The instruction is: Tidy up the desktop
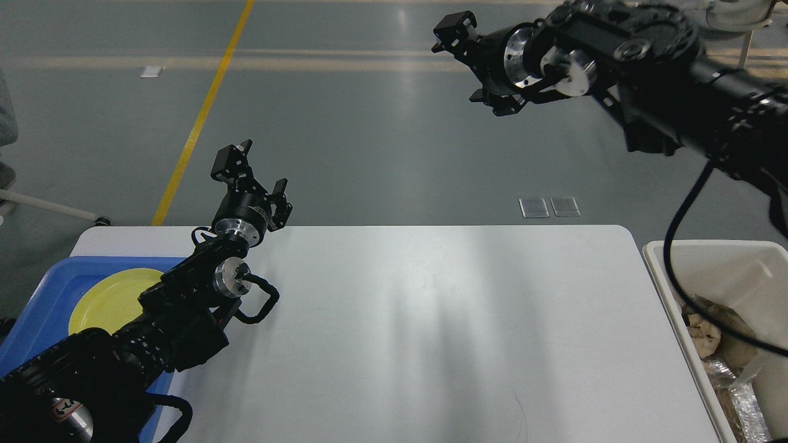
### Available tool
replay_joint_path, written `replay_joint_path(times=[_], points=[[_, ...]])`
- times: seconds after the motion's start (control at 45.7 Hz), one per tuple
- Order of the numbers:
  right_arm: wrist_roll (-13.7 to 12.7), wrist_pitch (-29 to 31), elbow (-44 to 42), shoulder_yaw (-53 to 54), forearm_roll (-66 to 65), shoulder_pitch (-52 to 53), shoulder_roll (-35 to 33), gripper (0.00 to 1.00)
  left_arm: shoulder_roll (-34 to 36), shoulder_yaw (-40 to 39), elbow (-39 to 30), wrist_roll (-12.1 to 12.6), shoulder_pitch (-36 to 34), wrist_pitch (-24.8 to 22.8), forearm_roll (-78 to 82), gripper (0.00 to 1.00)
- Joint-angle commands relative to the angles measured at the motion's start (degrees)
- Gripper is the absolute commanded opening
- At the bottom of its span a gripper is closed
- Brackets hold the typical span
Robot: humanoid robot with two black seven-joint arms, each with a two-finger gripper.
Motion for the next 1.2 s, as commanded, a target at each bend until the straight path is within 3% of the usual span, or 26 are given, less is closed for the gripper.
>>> replay_joint_path(times=[0.0,0.175,0.897,1.182], points=[[0.35,-6.80,-7.35,6.61,0.01,-5.51,4.84,1.00,0.00,0.00,0.00,0.00,0.00,0.00,-0.09,1.00],[0.62,-11.03,-16.33,18.04,0.01,-9.29,8.80,1.00,0.00,0.00,0.00,0.00,0.00,0.00,0.00,1.00],[3.16,-13.58,-16.51,50.83,0.09,-15.53,6.25,1.00,0.00,0.00,0.00,0.00,0.00,0.00,0.00,1.00],[3.69,-13.58,-16.07,53.56,0.09,-17.03,5.81,1.00,0.00,0.00,0.00,0.00,0.00,0.00,0.00,1.00]])
